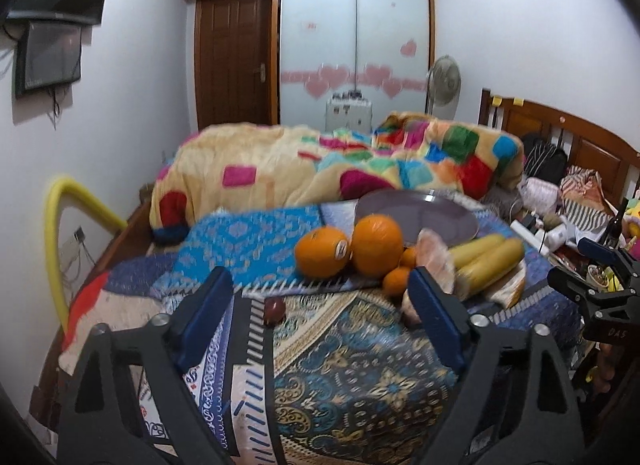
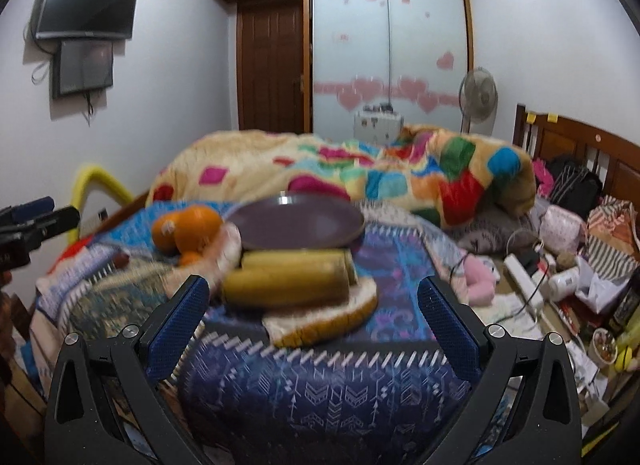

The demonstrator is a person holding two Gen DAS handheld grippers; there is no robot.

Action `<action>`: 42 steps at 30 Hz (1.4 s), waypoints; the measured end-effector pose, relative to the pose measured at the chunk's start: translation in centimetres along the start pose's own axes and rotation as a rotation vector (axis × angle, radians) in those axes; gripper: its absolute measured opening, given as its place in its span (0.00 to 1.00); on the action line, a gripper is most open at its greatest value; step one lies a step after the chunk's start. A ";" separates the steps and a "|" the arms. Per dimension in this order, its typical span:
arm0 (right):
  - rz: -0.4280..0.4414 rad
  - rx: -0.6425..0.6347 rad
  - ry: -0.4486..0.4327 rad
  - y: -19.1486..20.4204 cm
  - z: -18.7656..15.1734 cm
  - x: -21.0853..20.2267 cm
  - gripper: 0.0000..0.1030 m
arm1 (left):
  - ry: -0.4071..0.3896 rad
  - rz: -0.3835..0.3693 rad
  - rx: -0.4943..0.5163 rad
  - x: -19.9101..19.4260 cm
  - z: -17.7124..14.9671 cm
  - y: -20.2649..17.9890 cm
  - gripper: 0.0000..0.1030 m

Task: Organize fruits
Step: 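Lower the left tool onto the dark red date while the right tool approaches the pomelo segment, then close the right tool on the peeled pomelo segment while the left tool holds the date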

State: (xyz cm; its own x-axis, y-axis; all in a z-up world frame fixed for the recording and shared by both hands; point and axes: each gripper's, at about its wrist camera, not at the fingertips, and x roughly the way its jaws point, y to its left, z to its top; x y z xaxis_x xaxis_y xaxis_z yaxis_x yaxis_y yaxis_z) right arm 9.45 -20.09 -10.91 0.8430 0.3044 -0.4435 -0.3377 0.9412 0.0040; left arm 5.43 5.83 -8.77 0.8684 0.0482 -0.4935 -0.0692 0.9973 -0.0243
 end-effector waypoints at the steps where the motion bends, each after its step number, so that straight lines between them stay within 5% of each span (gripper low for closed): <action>1: 0.001 0.000 0.023 0.0 -0.4 0.7 1.00 | 0.020 0.002 -0.008 0.6 -0.2 0.3 0.85; 9: 0.017 0.014 0.130 0.2 -1.5 4.5 1.00 | 0.145 0.004 -0.043 5.3 -1.5 2.5 0.73; 19: 0.011 0.006 0.186 0.9 -2.6 7.4 1.00 | 0.263 -0.011 -0.074 10.0 -2.6 5.0 0.41; 25: -0.003 0.023 0.168 -0.3 -2.7 7.1 1.00 | 0.261 -0.014 -0.039 10.6 -3.0 4.8 0.35; 29: 0.016 0.008 0.169 -0.6 -2.7 6.7 0.99 | 0.265 -0.018 -0.030 11.0 -2.7 4.6 0.19; 42: -0.024 0.009 0.188 -3.6 -3.3 4.4 0.82 | 0.240 -0.056 -0.003 8.7 -2.3 2.8 0.16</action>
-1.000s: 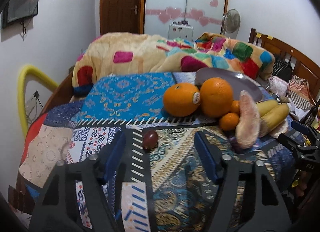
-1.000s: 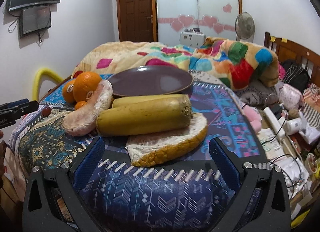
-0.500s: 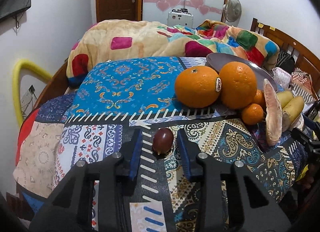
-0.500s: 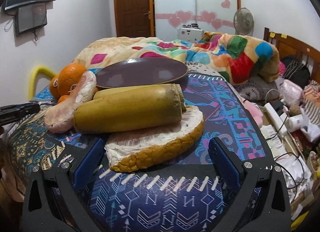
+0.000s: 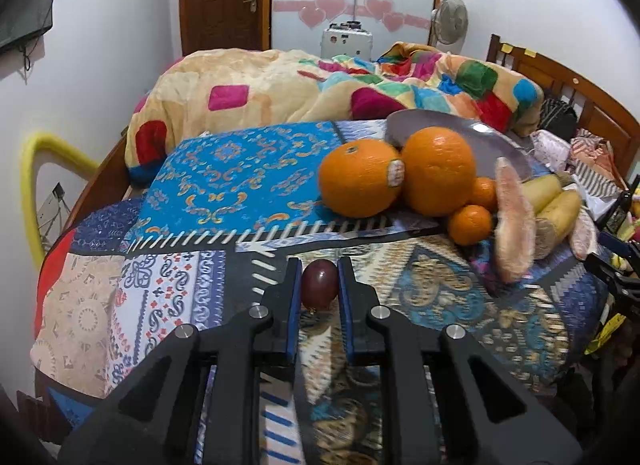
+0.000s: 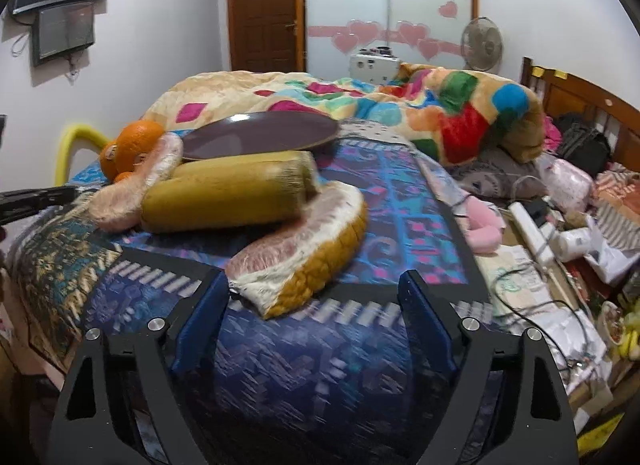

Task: Organize fruits
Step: 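Close the right tool on the peeled pomelo segment while the left tool holds the date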

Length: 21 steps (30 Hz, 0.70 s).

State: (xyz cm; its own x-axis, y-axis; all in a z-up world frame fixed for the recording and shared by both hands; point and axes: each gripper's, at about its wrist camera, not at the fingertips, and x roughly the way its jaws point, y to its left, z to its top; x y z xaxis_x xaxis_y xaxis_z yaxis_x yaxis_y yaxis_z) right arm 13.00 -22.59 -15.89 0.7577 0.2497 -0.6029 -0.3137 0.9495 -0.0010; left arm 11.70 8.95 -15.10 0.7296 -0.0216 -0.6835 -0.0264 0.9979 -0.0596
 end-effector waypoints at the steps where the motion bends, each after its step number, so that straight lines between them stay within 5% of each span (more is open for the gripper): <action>1: -0.011 0.007 0.001 -0.4 -0.1 -0.1 0.82 | -0.006 -0.011 0.000 -0.3 0.0 -0.3 0.16; 13: 0.030 0.065 0.035 -1.8 1.2 0.7 0.77 | -0.034 -0.063 0.033 -1.5 0.5 -3.5 0.16; 21: -0.038 0.001 0.082 -1.8 2.0 2.6 0.71 | -0.045 -0.098 0.052 -1.0 1.1 -4.6 0.16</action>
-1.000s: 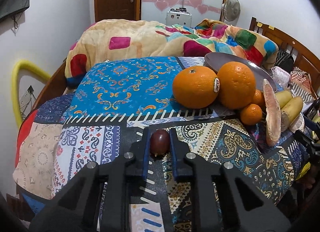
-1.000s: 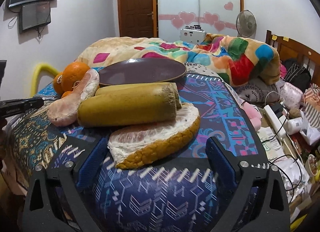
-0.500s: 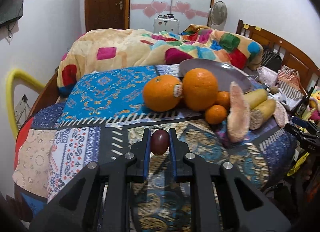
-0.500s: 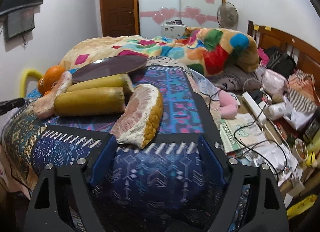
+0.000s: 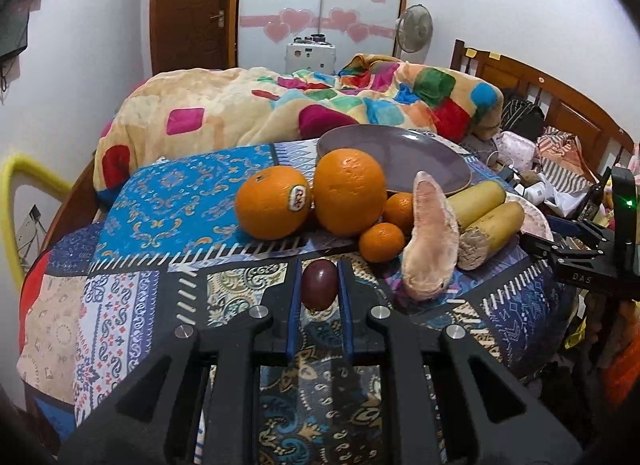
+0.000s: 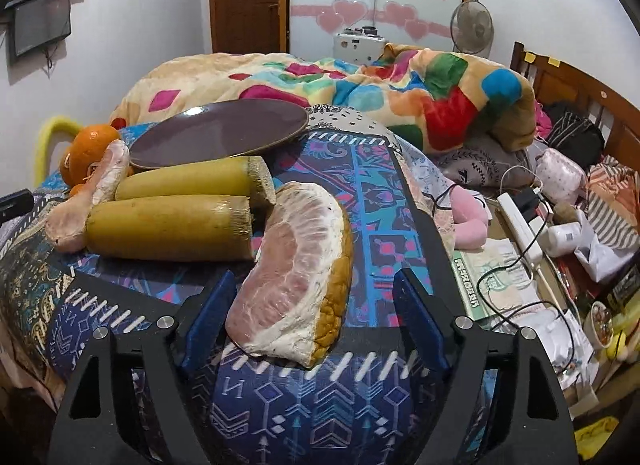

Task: Organize fruits
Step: 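Close the right tool on the peeled pomelo segment while the left tool holds the date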

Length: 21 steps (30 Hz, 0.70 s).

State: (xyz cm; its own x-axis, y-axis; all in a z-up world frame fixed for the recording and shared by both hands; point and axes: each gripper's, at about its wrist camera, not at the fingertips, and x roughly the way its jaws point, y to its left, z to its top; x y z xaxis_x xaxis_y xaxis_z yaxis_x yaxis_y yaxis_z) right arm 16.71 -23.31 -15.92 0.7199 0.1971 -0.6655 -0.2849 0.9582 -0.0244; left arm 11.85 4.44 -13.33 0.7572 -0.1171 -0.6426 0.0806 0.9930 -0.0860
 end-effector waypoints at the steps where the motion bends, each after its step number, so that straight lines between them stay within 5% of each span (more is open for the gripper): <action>1: -0.002 0.000 -0.001 -0.3 -0.1 -0.1 0.66 | 0.000 -0.004 0.000 0.1 0.0 -0.1 0.16; 15: 0.055 -0.051 0.037 -1.5 2.1 2.2 0.59 | 0.001 -0.025 0.011 1.3 1.3 -1.2 0.16; 18: 0.065 -0.065 0.038 -1.4 2.3 2.4 0.47 | -0.001 -0.026 0.011 1.3 1.6 -1.4 0.16; 21: 0.064 -0.055 0.035 -1.5 2.4 2.3 0.46 | -0.009 -0.027 0.016 1.1 2.0 -1.7 0.16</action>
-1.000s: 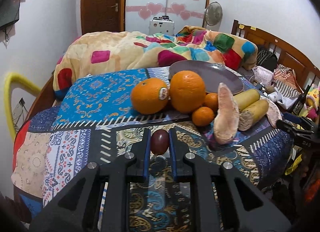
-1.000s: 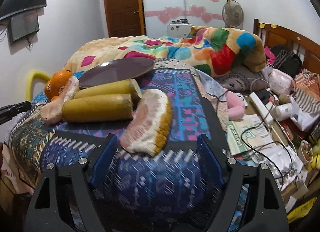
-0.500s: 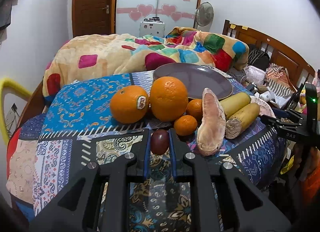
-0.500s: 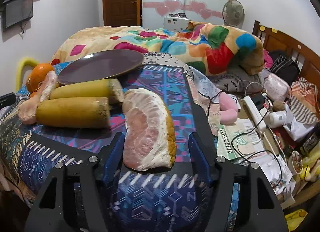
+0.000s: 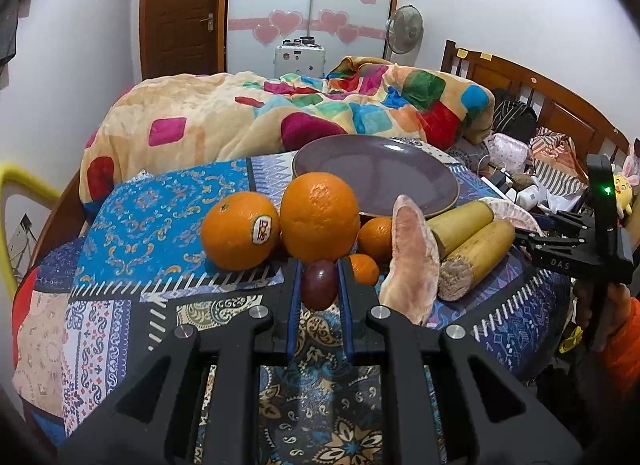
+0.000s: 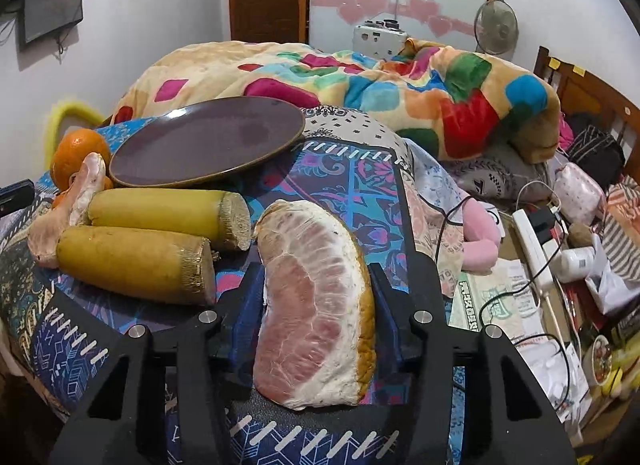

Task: Organize fruits
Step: 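Lift and carry the date and pomelo segment over the purple plate with both tools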

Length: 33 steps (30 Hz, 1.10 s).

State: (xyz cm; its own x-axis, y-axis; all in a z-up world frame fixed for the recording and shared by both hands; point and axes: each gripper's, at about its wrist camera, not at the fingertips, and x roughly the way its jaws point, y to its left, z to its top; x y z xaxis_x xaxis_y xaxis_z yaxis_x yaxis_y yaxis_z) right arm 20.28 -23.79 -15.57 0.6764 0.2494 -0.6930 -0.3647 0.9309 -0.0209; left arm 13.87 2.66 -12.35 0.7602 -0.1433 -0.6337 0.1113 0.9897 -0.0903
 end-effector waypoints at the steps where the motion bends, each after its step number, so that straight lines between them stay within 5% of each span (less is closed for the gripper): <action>1: -0.004 0.003 0.000 0.0 -0.1 -0.1 0.45 | -0.003 0.001 0.004 -0.1 0.3 -0.1 0.16; 9: -0.013 0.037 -0.022 -0.9 0.3 -1.9 0.45 | -0.033 0.006 0.017 -0.8 2.2 -1.1 0.16; 20: -0.004 0.030 -0.176 -0.4 4.1 -6.0 0.45 | -0.103 0.011 0.032 -1.4 5.9 -2.5 0.16; 33: 0.040 0.001 -0.281 2.0 8.7 -5.6 0.45 | -0.151 0.025 0.073 0.0 10.0 -4.2 0.16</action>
State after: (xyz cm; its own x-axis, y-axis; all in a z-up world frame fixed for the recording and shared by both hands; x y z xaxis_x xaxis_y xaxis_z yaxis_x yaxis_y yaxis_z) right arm 21.33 -20.95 -5.48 0.8127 0.3497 -0.4661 -0.3937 0.9192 0.0031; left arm 19.82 -1.55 -4.32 0.8504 -0.1232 -0.5116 0.1335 0.9909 -0.0167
